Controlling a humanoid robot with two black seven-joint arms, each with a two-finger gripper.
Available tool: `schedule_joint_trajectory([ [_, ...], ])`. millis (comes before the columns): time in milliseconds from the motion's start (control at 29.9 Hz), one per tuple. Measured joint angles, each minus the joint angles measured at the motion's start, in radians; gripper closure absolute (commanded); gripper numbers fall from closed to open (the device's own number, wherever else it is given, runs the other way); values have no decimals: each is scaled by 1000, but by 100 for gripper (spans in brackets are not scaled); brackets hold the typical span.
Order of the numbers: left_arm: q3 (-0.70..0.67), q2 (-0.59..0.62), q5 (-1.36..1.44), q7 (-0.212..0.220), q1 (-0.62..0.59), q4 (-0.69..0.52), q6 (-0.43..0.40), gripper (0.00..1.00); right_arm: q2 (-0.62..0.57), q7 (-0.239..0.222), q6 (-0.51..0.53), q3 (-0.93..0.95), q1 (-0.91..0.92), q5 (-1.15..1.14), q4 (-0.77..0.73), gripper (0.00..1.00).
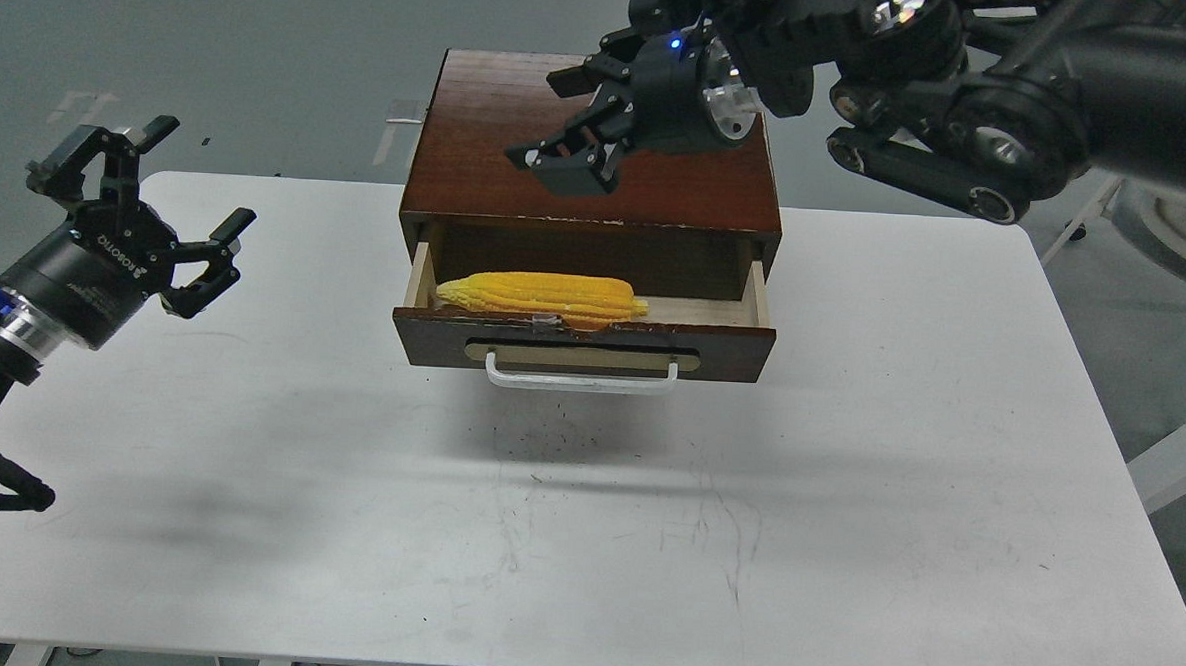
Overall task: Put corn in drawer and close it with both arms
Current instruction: 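Lower the corn into the drawer and open the right gripper, then withdraw the right gripper back to its side of the table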
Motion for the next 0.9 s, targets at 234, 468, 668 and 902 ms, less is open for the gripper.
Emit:
schedule_joint_trajectory([
  [234,0,-1,1,0,0,0,0,0,-188,0,20,95,-108,500,18,2],
  [468,3,-4,27,0,0,1,0,0,-364,0,20,370,-427,805,9,1],
  [668,2,-4,51,0,-2,2,0,0,-395,0,24,660,-767,968,-7,0],
  [902,6,9,57,0,-10,0,0,0,-383,0,134,774,-981,1157,-69,0],
])
